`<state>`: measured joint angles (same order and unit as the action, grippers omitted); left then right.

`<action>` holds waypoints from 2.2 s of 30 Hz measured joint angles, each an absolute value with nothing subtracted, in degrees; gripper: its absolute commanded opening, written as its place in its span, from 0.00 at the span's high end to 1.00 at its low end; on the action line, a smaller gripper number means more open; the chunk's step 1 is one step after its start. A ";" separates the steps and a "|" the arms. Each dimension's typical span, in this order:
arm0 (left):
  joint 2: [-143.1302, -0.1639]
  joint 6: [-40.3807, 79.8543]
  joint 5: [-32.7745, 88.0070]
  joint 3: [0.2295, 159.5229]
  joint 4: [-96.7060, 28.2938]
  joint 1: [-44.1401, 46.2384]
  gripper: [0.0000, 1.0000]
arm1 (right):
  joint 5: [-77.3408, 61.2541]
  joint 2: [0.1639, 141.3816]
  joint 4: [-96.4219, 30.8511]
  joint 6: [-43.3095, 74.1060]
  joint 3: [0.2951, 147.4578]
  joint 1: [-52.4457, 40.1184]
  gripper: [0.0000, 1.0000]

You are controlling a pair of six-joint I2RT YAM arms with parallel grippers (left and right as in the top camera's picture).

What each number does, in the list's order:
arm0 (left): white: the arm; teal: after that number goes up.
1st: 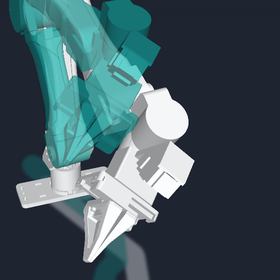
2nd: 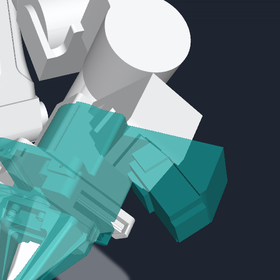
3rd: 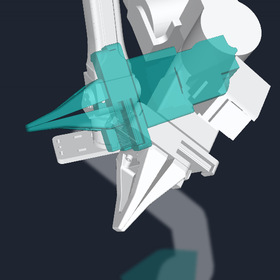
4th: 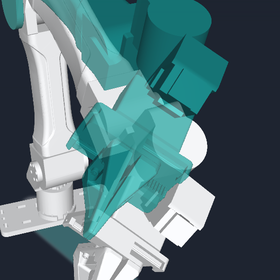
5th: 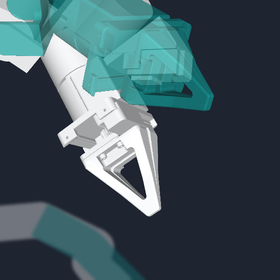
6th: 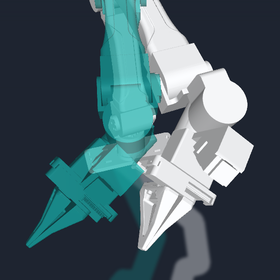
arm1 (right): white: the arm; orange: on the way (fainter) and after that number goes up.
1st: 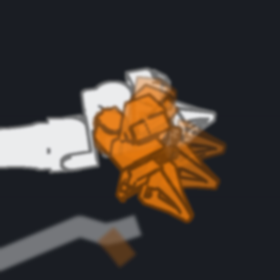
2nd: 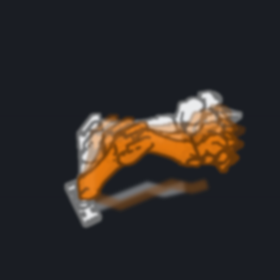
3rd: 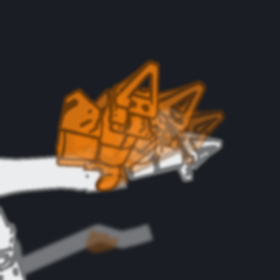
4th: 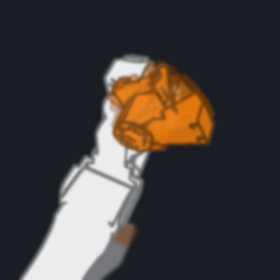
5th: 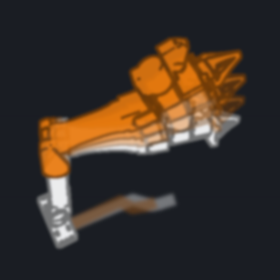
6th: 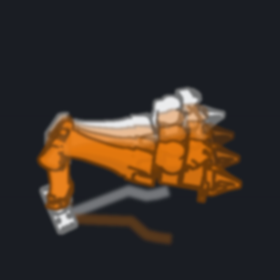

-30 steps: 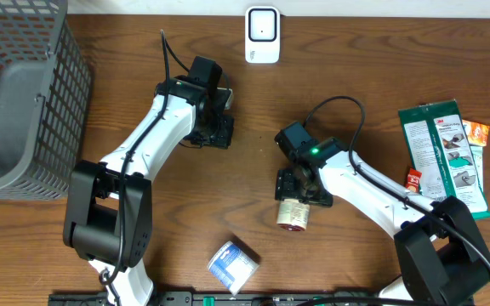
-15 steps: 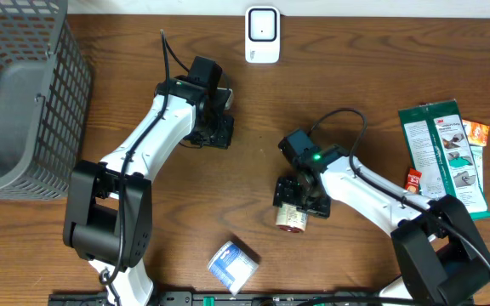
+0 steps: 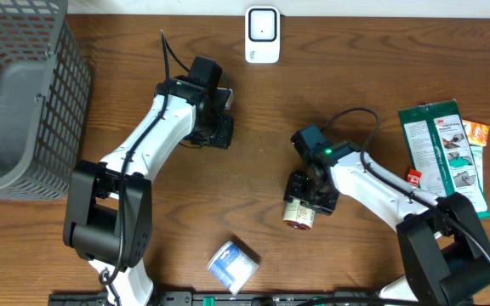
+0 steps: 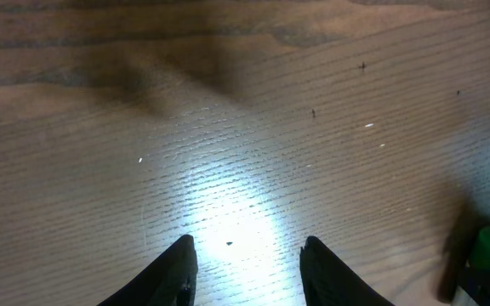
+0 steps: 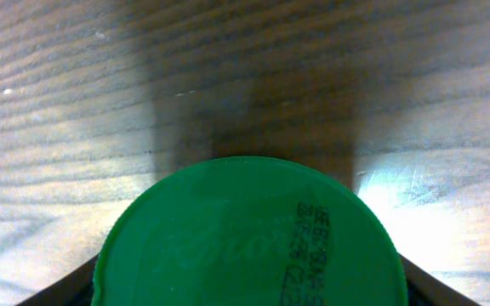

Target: Scan the item barcode

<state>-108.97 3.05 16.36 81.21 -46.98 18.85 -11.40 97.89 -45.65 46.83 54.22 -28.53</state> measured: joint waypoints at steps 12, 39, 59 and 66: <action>-108.97 3.05 16.36 81.21 -46.92 18.85 0.58 | -10.02 98.08 -48.14 40.14 58.87 -28.16 0.46; -108.97 2.98 13.34 81.21 -40.05 18.85 0.58 | 37.34 97.73 -33.63 43.07 65.08 -33.91 0.54; -108.97 2.98 13.34 81.21 -36.58 18.85 0.58 | 42.81 98.96 4.51 31.92 45.93 -32.60 0.47; -108.97 2.98 13.32 81.21 -36.01 18.85 0.58 | 45.34 104.25 9.37 30.41 46.06 -32.62 0.41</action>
